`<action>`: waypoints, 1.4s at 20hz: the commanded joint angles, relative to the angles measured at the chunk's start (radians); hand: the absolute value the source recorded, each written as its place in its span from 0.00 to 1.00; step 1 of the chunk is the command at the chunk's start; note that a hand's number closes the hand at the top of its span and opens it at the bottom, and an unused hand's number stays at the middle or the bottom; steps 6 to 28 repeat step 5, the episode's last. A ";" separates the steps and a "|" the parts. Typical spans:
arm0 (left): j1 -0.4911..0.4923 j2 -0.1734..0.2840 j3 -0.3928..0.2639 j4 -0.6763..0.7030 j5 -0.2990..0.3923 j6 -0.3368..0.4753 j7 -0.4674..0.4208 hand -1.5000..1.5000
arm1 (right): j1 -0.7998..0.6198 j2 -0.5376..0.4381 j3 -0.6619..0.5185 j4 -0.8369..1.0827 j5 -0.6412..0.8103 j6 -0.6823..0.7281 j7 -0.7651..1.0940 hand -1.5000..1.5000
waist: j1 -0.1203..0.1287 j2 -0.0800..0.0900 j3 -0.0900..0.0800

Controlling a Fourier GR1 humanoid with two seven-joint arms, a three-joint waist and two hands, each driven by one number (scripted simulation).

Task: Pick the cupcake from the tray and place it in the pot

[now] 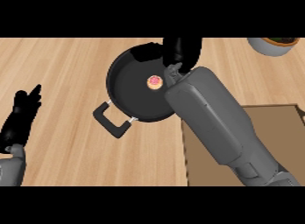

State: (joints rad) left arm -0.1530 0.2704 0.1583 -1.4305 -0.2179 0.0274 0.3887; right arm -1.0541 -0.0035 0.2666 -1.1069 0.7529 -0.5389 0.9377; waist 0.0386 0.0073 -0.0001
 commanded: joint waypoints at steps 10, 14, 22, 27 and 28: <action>0.019 0.021 0.037 -0.022 0.014 -0.001 0.035 0.50 | 0.139 -0.057 -0.083 -0.172 0.062 -0.181 -0.009 0.00 | -0.051 -0.013 0.001; 0.019 0.021 0.037 -0.022 0.014 -0.001 0.035 0.50 | 0.139 -0.057 -0.083 -0.172 0.062 -0.181 -0.009 0.00 | -0.051 -0.013 0.001; 0.019 0.021 0.037 -0.022 0.014 -0.001 0.035 0.50 | 0.139 -0.057 -0.083 -0.172 0.062 -0.181 -0.009 0.00 | -0.051 -0.013 0.001; 0.019 0.021 0.037 -0.022 0.014 -0.001 0.035 0.50 | 0.139 -0.057 -0.083 -0.172 0.062 -0.181 -0.009 0.00 | -0.051 -0.013 0.001; 0.019 0.021 0.037 -0.022 0.014 -0.001 0.035 0.50 | 0.139 -0.057 -0.083 -0.172 0.062 -0.181 -0.009 0.00 | -0.051 -0.013 0.001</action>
